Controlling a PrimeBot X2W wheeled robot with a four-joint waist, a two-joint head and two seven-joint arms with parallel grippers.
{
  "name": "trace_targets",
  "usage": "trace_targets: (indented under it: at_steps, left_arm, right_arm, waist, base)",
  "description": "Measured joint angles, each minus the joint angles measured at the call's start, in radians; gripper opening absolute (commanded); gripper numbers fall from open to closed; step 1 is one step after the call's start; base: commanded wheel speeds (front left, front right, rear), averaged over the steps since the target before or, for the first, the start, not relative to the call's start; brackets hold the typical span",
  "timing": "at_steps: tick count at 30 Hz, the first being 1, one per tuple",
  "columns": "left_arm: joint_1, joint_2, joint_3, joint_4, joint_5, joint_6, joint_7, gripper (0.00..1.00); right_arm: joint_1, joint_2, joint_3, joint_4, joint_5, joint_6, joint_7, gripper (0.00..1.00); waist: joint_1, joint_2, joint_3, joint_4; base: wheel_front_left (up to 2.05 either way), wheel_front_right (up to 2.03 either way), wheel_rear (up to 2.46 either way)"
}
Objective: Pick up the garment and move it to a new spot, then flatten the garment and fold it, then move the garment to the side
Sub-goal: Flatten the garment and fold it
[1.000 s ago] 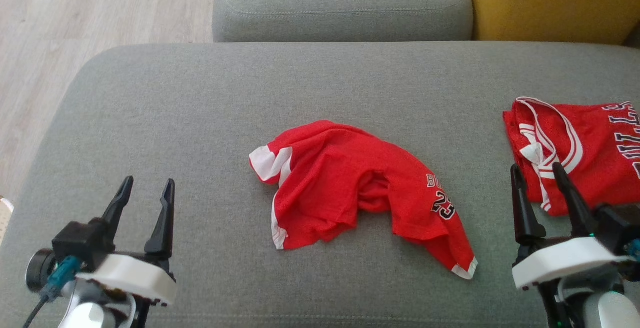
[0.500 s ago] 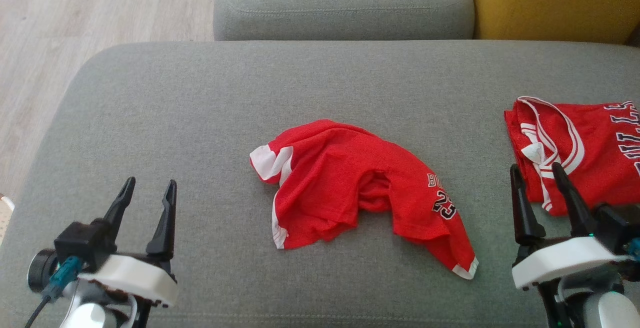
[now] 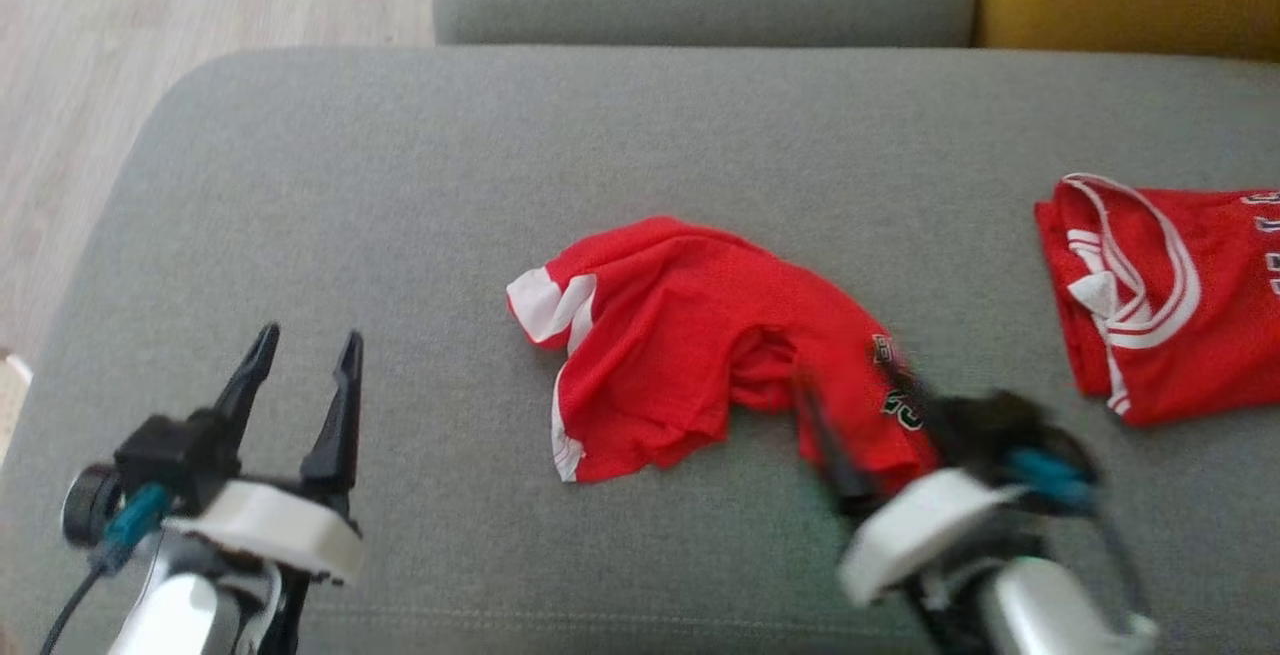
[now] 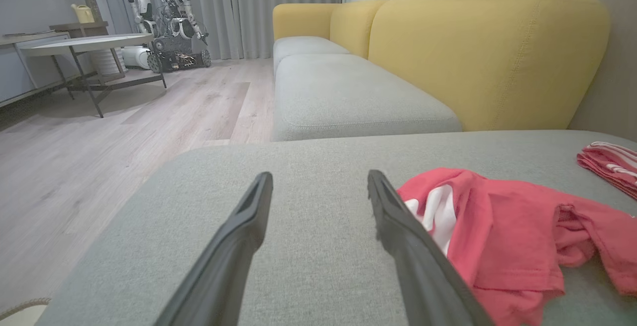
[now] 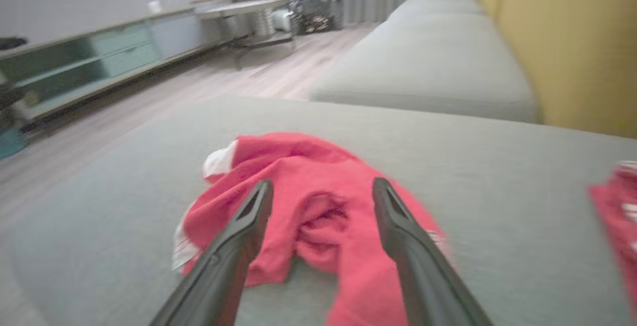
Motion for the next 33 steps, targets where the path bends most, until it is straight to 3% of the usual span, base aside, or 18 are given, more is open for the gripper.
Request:
trace_targets:
  at_steps: [5,11,22,23,24,25,33]
  left_arm:
    - [-0.073,-0.005,-0.02,0.004,0.002,-0.019,-0.008,1.0]
    - [-0.128,-0.022,-0.041,0.038,0.003,-0.037,-0.033,1.0]
    - [-0.187,-0.052,-0.047,0.084,0.013,-0.062,-0.054,1.0]
    - [-0.19,-0.053,-0.047,0.088,0.013,-0.063,-0.054,1.0]
    - [-0.193,-0.054,-0.047,0.09,0.013,-0.065,-0.054,1.0]
    - [-0.195,-0.054,-0.047,0.092,0.013,-0.069,-0.055,1.0]
    - [-0.196,-0.057,-0.043,0.104,0.013,-0.071,-0.063,1.0]
  right_arm:
    - [-0.123,-0.002,0.238,0.151,0.01,0.0,0.008,1.0]
    - [-0.242,-0.009,0.435,0.341,0.071,0.0,-0.002,1.0]
    - [-0.426,-0.019,0.576,0.582,0.16,0.0,-0.055,1.0]
    - [-0.432,-0.02,0.584,0.594,0.169,0.0,-0.061,0.91]
    - [-0.438,-0.02,0.591,0.608,0.174,0.0,-0.062,0.37]
    - [-0.443,-0.02,0.599,0.621,0.18,0.0,-0.062,0.0]
    - [-0.447,-0.02,0.61,0.639,0.241,0.0,-0.129,0.0]
  waist:
    - [0.0,0.0,0.042,0.034]
    - [0.0,0.0,0.094,0.088]
    - [0.0,0.0,0.167,0.144]
    - [0.0,0.0,0.17,0.145]
    - [0.0,0.0,0.171,0.145]
    - [0.0,0.0,0.172,0.144]
    - [0.0,0.0,0.161,0.12]
  base:
    - [0.0,0.0,0.0]
    - [0.0,0.0,0.0]
    - [0.0,0.0,0.0]
    - [0.0,0.0,0.0]
    - [0.0,0.0,0.0]
    - [0.0,0.0,0.0]
    - [0.0,0.0,0.0]
